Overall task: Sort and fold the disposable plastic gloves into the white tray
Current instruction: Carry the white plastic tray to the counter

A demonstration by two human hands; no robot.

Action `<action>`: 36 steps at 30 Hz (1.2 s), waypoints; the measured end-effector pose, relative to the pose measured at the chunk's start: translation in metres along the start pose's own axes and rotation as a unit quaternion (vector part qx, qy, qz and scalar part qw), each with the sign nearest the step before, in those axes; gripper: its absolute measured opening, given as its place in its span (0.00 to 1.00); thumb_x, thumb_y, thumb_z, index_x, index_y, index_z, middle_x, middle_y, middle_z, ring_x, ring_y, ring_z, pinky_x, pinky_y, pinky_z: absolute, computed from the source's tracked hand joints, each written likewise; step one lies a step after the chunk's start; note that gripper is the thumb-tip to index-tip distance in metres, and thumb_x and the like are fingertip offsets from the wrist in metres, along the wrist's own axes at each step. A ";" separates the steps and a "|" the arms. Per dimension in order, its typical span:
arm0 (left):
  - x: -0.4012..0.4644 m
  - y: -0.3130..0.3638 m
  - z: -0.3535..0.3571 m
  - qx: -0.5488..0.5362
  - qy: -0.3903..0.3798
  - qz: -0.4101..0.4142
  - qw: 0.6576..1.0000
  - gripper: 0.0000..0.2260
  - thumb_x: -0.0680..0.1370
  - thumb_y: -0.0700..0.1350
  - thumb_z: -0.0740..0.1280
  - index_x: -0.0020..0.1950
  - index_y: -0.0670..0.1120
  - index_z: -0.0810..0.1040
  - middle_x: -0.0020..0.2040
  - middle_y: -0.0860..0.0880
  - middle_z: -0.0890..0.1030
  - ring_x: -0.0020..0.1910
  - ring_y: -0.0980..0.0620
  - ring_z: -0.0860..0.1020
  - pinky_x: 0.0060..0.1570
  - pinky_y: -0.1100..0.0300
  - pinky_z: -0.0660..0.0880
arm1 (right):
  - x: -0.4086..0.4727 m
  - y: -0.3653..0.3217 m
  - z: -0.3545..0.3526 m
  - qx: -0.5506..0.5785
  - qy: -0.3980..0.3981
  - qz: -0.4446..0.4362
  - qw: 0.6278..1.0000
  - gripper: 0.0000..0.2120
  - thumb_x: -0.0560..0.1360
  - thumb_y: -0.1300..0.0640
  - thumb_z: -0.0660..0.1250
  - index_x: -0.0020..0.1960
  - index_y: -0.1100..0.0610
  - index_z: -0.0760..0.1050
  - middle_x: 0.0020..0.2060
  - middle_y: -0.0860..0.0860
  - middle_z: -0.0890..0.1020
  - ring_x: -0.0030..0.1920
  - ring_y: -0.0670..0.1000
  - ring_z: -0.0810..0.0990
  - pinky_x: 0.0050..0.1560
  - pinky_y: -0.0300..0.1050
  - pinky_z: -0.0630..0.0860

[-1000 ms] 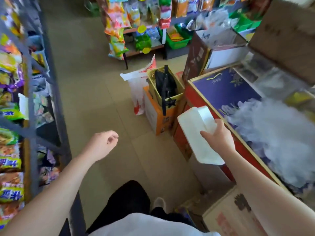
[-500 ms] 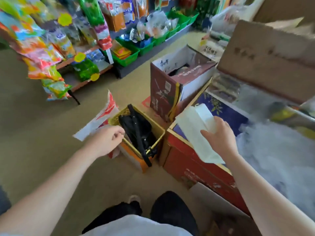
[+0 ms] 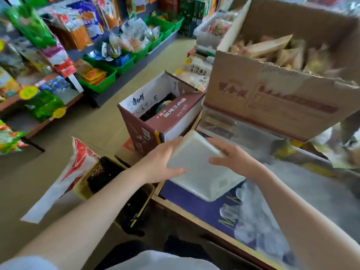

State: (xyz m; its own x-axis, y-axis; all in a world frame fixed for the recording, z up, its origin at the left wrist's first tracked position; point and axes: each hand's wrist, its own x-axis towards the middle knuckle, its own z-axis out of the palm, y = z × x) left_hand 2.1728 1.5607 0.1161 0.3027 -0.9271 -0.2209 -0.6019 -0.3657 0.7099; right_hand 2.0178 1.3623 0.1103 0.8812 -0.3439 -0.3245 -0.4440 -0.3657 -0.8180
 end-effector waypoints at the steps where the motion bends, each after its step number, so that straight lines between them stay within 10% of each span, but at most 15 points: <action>1: 0.005 0.002 0.003 -0.022 0.000 0.006 1.000 0.34 0.75 0.52 0.67 0.73 0.61 0.48 0.69 0.60 0.60 0.66 0.61 0.61 0.63 0.64 0.60 | 0.004 0.002 -0.003 0.017 -0.023 -0.006 1.000 0.26 0.71 0.54 0.73 0.66 0.44 0.70 0.62 0.44 0.76 0.60 0.47 0.76 0.59 0.45 0.73; 7: 0.019 0.006 0.016 0.037 0.053 -0.049 0.997 0.33 0.78 0.52 0.62 0.74 0.64 0.43 0.66 0.51 0.61 0.58 0.48 0.72 0.53 0.57 0.71 | 0.022 0.006 0.023 -0.235 0.158 0.005 0.959 0.22 0.75 0.50 0.67 0.67 0.51 0.70 0.67 0.51 0.69 0.65 0.54 0.69 0.62 0.52 0.69; 14: 0.028 0.023 0.026 0.068 0.048 0.026 0.996 0.37 0.74 0.63 0.63 0.77 0.53 0.49 0.74 0.53 0.52 0.73 0.52 0.54 0.70 0.54 0.59 | 0.017 -0.023 0.055 0.310 0.112 0.173 0.928 0.23 0.75 0.36 0.58 0.65 0.48 0.68 0.62 0.46 0.71 0.62 0.50 0.71 0.56 0.45 0.72; 20: 0.048 0.019 0.026 0.031 -0.005 0.008 0.999 0.44 0.68 0.62 0.70 0.76 0.54 0.49 0.72 0.52 0.56 0.72 0.53 0.56 0.68 0.55 0.60 | 0.016 -0.018 0.046 0.177 0.118 0.118 0.970 0.24 0.76 0.39 0.58 0.69 0.47 0.67 0.57 0.49 0.77 0.54 0.48 0.77 0.39 0.42 0.79; 29: 0.049 0.002 0.025 -0.291 -0.067 -0.039 0.954 0.32 0.64 0.57 0.74 0.59 0.72 0.59 0.65 0.52 0.67 0.61 0.56 0.72 0.53 0.61 0.76 | 0.038 -0.016 0.020 0.002 0.002 0.075 0.997 0.19 0.71 0.40 0.61 0.55 0.51 0.69 0.46 0.58 0.81 0.43 0.53 0.83 0.55 0.58 0.77; 36: 0.052 0.002 0.033 -0.288 -0.059 -0.016 0.956 0.30 0.71 0.47 0.73 0.65 0.63 0.60 0.65 0.48 0.68 0.61 0.52 0.72 0.58 0.58 0.74 | 0.020 0.000 0.017 0.166 0.038 0.075 0.982 0.14 0.68 0.47 0.60 0.52 0.50 0.72 0.48 0.55 0.80 0.46 0.54 0.80 0.50 0.52 0.78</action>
State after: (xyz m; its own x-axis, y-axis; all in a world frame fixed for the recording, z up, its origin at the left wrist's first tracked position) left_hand 2.1629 1.5088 0.0835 0.2076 -0.9317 -0.2979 -0.0780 -0.3194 0.9444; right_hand 2.0386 1.3698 0.0958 0.7894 -0.4399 -0.4282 -0.4797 -0.0069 -0.8774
